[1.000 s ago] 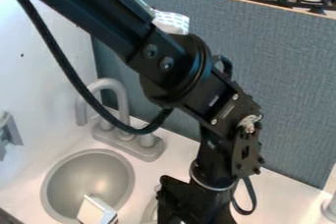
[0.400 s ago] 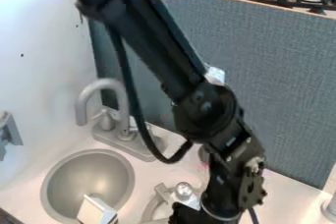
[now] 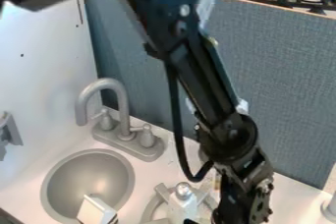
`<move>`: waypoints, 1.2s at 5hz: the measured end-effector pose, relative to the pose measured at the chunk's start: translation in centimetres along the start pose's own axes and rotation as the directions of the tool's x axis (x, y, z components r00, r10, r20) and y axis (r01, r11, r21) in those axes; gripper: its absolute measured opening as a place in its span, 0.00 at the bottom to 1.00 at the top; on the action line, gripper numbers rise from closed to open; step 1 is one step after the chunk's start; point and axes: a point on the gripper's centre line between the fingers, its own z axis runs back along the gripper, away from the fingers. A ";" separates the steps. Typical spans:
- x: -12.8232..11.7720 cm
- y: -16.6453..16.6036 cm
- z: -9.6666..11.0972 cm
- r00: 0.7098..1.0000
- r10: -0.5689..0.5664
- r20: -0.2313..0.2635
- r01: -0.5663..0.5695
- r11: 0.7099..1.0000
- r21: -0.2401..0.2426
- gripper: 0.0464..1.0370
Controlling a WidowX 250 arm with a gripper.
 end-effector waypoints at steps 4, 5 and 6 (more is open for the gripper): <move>1.6 0.3 -2.1 0.998 0.034 -0.057 -0.035 0.999 -0.018 0.97; 2.1 0.0 -2.8 0.997 0.031 -0.076 -0.033 0.999 -0.029 0.92; 2.0 -0.1 -2.9 0.996 0.028 -0.083 -0.031 0.999 -0.034 0.67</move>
